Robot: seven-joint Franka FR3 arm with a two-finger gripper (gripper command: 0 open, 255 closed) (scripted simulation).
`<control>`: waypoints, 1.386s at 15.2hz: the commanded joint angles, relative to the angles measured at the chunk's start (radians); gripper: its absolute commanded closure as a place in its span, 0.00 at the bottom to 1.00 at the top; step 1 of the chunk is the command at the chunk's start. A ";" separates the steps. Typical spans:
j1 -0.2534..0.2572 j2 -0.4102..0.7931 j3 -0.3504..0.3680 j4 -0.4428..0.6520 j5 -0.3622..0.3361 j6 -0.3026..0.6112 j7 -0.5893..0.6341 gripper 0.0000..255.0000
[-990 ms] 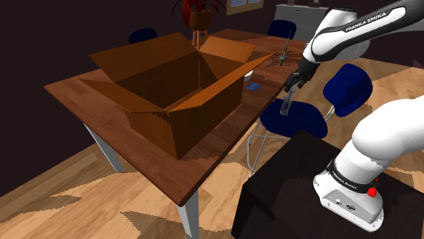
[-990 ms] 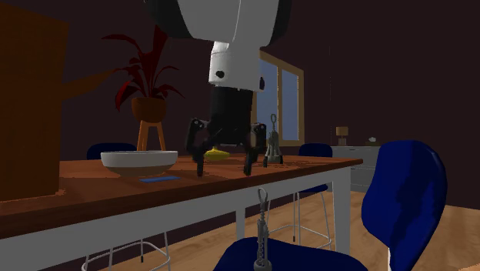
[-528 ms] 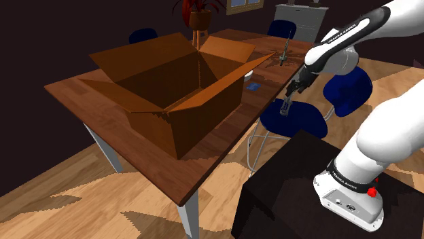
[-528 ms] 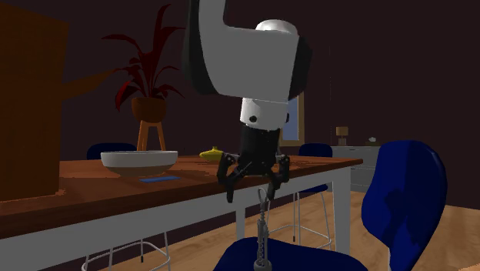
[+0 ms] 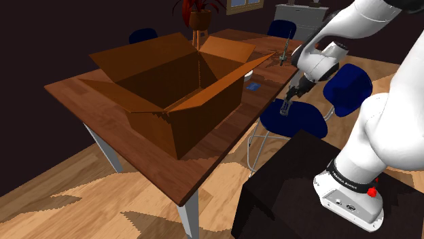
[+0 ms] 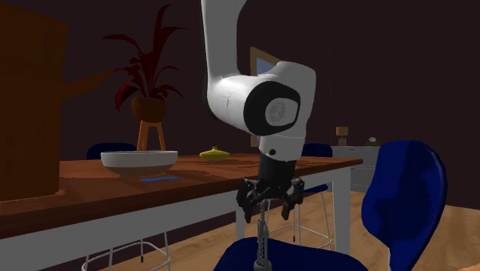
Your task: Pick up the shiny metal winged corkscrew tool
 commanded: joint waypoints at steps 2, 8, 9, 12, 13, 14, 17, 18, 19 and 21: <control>-0.062 0.086 0.080 0.030 0.211 -0.028 -0.160 0.00; -0.110 0.143 0.138 0.051 0.326 -0.047 -0.249 1.00; -0.111 0.144 0.138 0.052 0.327 -0.047 -0.249 1.00; -0.111 0.144 0.138 0.052 0.328 -0.047 -0.249 1.00; -0.111 0.144 0.138 0.052 0.328 -0.047 -0.249 1.00; -0.111 0.144 0.138 0.052 0.327 -0.047 -0.249 1.00; -0.096 0.123 0.120 0.044 0.288 -0.040 -0.220 1.00; -0.078 0.099 0.098 0.035 0.239 -0.032 -0.182 1.00; -0.057 0.074 0.073 0.026 0.186 -0.023 -0.141 1.00; -0.011 0.017 0.016 0.006 0.058 -0.002 -0.043 1.00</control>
